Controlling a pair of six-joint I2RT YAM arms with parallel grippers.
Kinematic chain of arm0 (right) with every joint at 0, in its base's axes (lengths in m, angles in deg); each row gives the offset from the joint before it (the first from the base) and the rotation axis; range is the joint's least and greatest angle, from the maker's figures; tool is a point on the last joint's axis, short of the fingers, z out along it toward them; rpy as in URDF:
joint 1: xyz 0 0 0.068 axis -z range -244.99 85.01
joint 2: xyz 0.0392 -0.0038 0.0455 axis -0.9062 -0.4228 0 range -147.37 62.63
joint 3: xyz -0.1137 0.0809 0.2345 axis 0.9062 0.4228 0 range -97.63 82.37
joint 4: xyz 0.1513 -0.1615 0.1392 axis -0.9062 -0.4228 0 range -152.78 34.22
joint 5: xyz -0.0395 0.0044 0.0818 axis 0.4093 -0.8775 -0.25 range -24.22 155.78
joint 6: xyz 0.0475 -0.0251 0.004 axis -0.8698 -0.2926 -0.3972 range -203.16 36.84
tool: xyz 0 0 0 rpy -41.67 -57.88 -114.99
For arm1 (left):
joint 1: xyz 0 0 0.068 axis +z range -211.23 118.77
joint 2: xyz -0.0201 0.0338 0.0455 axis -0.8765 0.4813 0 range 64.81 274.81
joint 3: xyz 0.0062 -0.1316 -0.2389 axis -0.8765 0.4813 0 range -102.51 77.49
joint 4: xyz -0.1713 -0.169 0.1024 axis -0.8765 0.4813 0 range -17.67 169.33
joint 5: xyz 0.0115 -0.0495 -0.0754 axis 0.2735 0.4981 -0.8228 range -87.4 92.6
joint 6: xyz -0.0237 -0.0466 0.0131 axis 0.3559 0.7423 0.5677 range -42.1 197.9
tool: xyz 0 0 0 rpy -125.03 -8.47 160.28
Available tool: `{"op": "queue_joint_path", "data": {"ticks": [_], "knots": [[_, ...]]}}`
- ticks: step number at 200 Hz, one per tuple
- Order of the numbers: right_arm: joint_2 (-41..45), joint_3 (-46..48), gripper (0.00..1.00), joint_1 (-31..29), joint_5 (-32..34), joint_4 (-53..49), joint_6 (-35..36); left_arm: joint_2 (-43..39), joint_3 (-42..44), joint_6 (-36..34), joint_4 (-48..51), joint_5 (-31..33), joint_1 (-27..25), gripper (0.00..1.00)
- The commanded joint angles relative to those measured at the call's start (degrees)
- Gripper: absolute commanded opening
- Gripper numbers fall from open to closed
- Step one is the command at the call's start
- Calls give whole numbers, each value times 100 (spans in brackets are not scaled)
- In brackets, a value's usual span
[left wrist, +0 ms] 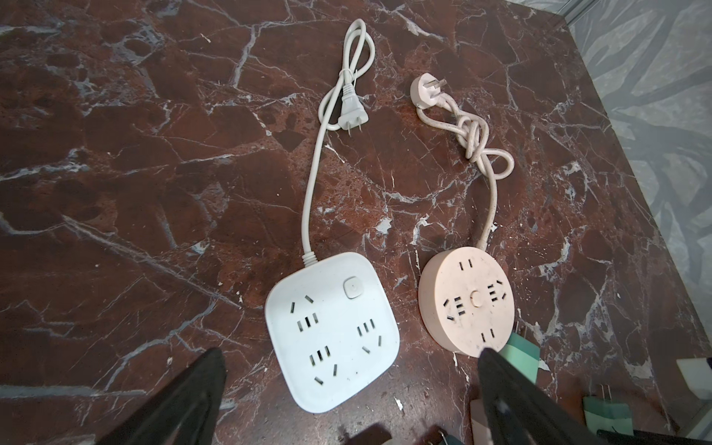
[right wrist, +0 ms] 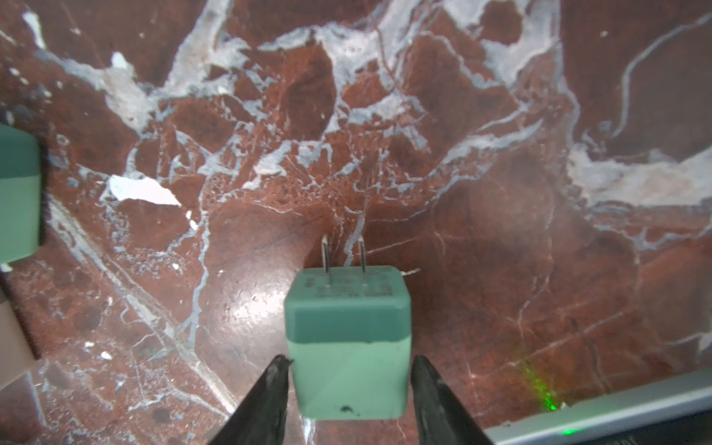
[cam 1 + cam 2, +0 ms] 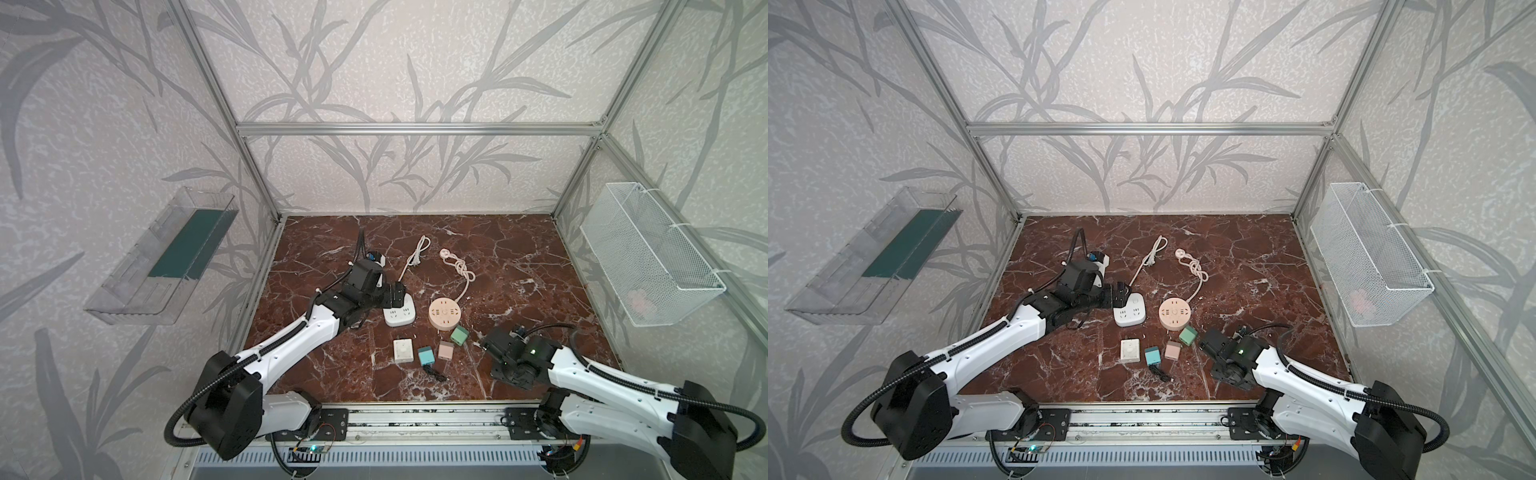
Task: Insert the plug
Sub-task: 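Close right gripper on the mint green adapter and lift it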
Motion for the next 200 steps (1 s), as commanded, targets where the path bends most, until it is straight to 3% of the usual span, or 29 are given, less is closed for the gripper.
{"op": "queue_joint_path", "data": {"ticks": [1,170,200], "knots": [[-82,65,52,-35,109,72,138,21,-96,50,-73,-78,-27,99],[-287,187,48,-39,211,308,638,17,61,52,-154,-351,-39,98],[-284,134,37,-41,226,325,792,38,39,50,-130,-414,-40,97]]}}
